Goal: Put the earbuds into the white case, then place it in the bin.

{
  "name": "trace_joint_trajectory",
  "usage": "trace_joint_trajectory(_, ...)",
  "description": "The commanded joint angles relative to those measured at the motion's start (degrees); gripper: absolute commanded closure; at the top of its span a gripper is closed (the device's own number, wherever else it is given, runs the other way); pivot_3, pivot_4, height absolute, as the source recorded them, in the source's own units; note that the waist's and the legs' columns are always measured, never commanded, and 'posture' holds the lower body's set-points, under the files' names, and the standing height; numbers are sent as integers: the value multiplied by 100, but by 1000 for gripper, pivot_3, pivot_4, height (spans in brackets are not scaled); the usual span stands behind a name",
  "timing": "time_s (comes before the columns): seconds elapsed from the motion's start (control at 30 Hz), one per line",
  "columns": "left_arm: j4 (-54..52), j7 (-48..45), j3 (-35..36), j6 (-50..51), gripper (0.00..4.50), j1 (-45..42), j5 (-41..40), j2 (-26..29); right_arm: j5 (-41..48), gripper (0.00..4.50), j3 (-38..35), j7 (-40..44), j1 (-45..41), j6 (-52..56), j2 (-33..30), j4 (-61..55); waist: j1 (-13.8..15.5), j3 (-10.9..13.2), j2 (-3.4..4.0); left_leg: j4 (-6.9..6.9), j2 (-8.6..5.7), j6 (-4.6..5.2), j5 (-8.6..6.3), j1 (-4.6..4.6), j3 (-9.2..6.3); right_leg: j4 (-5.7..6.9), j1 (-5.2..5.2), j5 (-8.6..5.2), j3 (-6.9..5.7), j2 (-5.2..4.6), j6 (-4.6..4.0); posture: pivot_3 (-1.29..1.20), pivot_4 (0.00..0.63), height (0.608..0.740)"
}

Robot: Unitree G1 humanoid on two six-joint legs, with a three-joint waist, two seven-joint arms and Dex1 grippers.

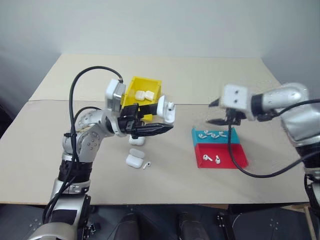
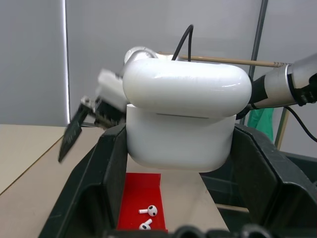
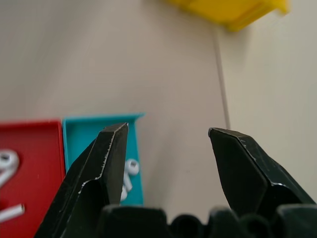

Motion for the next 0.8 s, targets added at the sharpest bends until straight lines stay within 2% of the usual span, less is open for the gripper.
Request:
trace_joint_trajectory(0.03,-294,62,99,-154,1691,23,-101,-18,-416,1408,176,613,-543,-1069,220,950,-18,1,1,0,1,0,0,0,1,-2,0,0,0,0,0,0,150,740)
trace_joint_trajectory(0.17,-377,141,142,-168,1691,107,-96,-9,-702,1408,309,973,-983,-1727,634,1943,-10,2,3,-2,2,-1,1,2,2,-3,1,0,-1,0,0,0,150,740)
trace_joint_trajectory(0.3,-533,242,168,-186,1691,237,-133,0,-999,2236,422,1113,-1308,-2145,1067,2785,-15,2,3,-2,3,-3,2,5,4,-1,3,0,-1,-1,0,0,150,740)
trace_joint_trajectory(0.8,-878,501,224,-142,1691,465,-215,47,-1968,2236,615,974,-1667,-2923,1771,4218,-22,5,8,-2,3,-9,5,8,6,6,2,0,-1,-1,0,0,150,740)
